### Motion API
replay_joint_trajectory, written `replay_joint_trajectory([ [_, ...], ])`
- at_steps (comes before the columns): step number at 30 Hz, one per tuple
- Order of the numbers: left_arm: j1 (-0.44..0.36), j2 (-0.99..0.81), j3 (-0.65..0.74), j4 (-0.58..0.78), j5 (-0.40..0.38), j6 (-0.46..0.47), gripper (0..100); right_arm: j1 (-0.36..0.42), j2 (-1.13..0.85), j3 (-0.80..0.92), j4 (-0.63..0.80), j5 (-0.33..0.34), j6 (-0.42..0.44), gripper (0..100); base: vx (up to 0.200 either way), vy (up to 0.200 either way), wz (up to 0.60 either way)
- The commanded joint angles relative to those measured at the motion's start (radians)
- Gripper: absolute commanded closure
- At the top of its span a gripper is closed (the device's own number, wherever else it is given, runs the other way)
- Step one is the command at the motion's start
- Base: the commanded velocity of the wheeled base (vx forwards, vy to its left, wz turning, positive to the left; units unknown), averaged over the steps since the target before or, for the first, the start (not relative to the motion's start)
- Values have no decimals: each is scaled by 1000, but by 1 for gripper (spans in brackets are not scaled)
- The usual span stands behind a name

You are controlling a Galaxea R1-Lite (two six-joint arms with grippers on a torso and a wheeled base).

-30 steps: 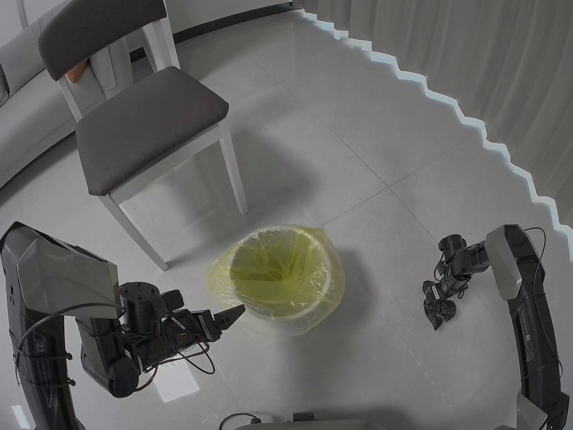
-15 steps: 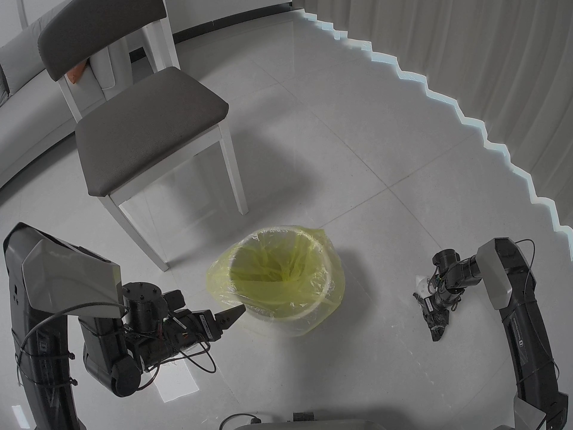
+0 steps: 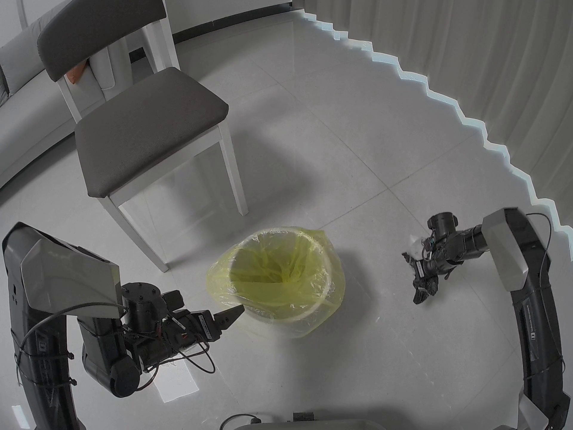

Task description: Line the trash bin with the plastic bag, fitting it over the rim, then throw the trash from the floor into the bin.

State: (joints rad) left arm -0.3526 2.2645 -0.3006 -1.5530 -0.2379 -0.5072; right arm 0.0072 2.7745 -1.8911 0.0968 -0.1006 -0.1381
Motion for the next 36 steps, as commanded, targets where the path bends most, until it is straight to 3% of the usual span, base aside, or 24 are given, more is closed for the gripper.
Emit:
replay_joint_trajectory([
  [1,1,-22,-2,-18,22,-1,0,172,-421,300,-166,76,23,100,0,0,0],
  [8,18,-45,-6,-18,74,1,0,418,-608,477,-371,99,52,100,0,0,0],
  [16,44,-72,-9,-18,77,1,0,626,-578,509,-563,85,55,100,0,0,0],
  [25,40,-72,-29,-18,77,4,0,672,-362,452,-736,73,48,100,0,0,0],
  [36,44,-80,-18,-18,78,-1,0,672,-134,187,-761,76,60,100,0,0,0],
])
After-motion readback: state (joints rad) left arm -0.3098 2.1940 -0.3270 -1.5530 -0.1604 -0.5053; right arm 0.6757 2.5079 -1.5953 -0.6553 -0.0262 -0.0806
